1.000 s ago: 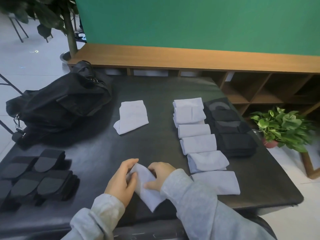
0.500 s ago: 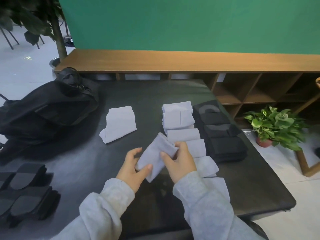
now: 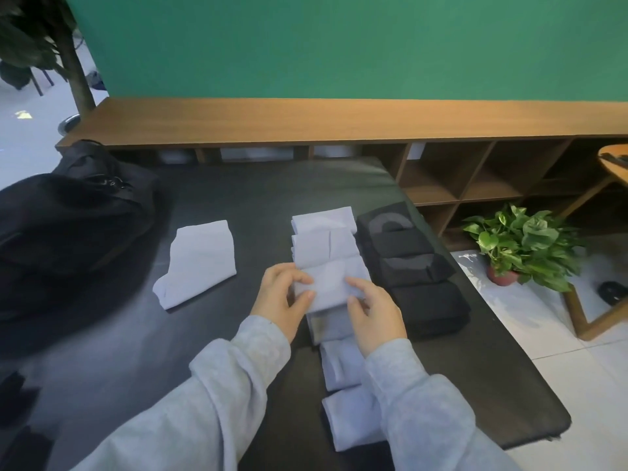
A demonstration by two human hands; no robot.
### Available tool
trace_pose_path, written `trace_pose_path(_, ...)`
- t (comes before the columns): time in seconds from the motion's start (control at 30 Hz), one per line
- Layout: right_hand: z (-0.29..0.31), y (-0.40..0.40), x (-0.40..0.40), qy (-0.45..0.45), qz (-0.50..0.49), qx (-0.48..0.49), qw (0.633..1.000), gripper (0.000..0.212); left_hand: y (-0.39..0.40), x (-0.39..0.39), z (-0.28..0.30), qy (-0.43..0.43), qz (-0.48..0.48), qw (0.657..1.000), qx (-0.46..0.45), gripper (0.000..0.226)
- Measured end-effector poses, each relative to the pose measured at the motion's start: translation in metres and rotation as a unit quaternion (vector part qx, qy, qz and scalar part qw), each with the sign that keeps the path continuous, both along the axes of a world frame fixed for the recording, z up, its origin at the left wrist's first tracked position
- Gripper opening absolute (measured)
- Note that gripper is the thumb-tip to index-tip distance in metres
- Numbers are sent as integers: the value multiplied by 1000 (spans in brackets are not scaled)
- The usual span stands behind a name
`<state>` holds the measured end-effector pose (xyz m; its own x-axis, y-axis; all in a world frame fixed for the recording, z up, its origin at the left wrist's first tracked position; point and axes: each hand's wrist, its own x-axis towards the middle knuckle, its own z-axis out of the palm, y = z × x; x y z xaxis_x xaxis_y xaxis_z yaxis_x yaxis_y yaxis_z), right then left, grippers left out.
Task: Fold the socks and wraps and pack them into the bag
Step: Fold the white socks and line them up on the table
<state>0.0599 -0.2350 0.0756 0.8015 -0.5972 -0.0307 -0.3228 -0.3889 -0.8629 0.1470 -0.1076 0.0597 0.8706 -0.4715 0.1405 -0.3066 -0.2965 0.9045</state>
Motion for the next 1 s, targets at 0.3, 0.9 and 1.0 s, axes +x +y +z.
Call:
trace_pose_path(0.3, -13, -15, 16, 109, -12, -104, 988, 43, -26, 16, -13, -70, -24, 992, 100, 25)
trace_pose_path(0.9, -2, -13, 18, 143, 14, -184, 972, 45, 10, 44, -27, -262, 57, 953, 143, 27)
trace_pose_path(1.0, 5, -4, 10, 120, 15, -164, 979, 43, 47, 54, -34, -229, 167, 949, 137, 35)
